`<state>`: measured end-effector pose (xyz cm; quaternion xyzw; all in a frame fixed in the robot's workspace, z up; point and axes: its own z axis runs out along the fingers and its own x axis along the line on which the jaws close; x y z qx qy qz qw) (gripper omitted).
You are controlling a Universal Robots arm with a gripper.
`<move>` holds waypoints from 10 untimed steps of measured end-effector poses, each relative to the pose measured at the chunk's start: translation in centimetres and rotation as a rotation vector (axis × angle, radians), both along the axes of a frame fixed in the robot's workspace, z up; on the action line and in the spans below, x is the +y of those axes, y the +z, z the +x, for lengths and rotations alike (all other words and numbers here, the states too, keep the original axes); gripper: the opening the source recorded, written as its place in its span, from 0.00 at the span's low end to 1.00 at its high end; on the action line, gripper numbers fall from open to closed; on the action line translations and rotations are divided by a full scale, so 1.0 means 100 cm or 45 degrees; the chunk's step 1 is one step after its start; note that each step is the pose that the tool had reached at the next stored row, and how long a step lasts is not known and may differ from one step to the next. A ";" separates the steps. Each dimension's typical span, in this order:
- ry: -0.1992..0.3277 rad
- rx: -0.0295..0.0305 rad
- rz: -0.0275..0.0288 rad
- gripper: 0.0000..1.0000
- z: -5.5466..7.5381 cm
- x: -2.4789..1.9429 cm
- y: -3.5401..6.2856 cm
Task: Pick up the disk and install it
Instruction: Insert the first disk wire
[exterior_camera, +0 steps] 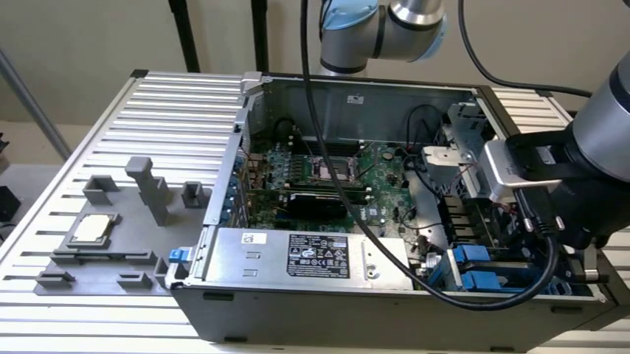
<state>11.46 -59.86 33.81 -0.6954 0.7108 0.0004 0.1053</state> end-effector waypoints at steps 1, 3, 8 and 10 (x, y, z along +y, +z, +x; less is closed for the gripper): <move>-0.002 -0.0009 -0.0010 0.16 0.000 0.0004 -0.0001; -0.005 -0.0023 -0.0023 0.16 -0.001 0.0018 -0.0002; -0.011 -0.0054 -0.0130 0.16 -0.001 0.0036 -0.0002; -0.014 -0.0056 -0.0188 0.16 -0.001 0.0036 -0.0003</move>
